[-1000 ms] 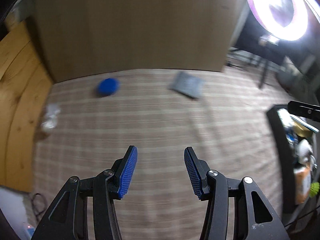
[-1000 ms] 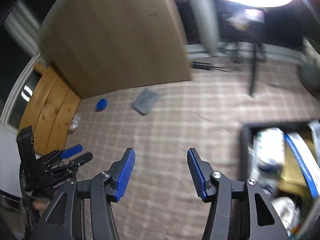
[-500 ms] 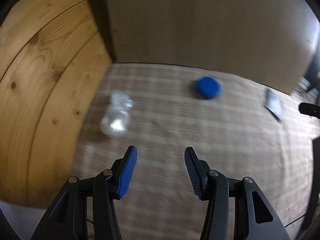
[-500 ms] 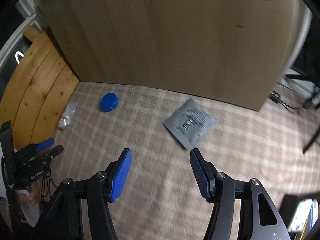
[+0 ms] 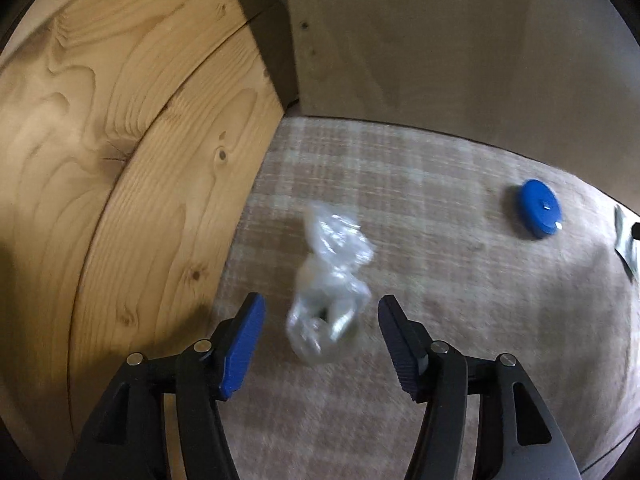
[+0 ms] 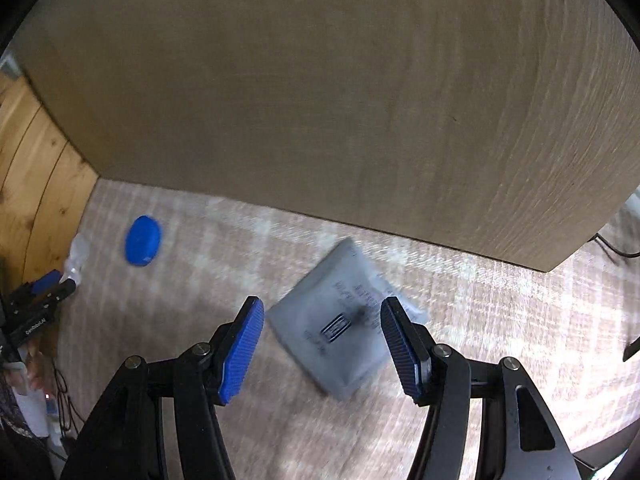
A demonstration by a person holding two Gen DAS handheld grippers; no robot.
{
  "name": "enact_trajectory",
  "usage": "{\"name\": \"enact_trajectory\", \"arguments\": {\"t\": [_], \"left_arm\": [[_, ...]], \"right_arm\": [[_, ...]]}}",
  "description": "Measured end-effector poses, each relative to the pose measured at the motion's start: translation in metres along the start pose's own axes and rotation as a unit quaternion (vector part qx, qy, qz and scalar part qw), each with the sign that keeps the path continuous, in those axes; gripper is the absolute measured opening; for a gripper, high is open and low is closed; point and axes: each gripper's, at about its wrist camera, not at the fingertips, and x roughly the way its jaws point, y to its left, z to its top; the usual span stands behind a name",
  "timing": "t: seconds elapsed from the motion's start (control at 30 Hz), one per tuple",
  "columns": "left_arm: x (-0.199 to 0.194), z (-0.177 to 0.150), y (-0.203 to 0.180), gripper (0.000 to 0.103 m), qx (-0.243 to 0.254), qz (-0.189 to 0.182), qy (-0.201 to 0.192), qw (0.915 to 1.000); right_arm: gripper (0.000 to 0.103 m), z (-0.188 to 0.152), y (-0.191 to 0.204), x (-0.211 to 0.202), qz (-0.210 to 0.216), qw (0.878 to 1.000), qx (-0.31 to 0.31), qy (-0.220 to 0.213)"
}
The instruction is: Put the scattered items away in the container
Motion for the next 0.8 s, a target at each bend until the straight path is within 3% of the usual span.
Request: {"name": "enact_trajectory", "arguments": {"t": [0.43, 0.57, 0.7, 0.8], "left_arm": [[0.018, 0.010, -0.006, 0.063, -0.006, -0.003, 0.002, 1.0000], [0.016, 0.007, -0.013, 0.046, -0.009, -0.023, -0.002, 0.9997], [0.012, 0.001, -0.027, 0.043, 0.001, -0.020, -0.010, 0.9998], [0.008, -0.006, -0.040, 0.041, 0.013, -0.037, -0.008, 0.9992]], "right_arm": [[0.059, 0.013, -0.021, 0.014, -0.012, 1.000, 0.012, 0.009], [0.066, 0.014, -0.021, 0.014, -0.006, 1.000, 0.014, 0.011], [0.066, 0.009, -0.018, 0.013, 0.004, 1.000, 0.006, 0.015], [0.067, 0.003, -0.012, 0.010, 0.015, 1.000, -0.008, 0.018]]}}
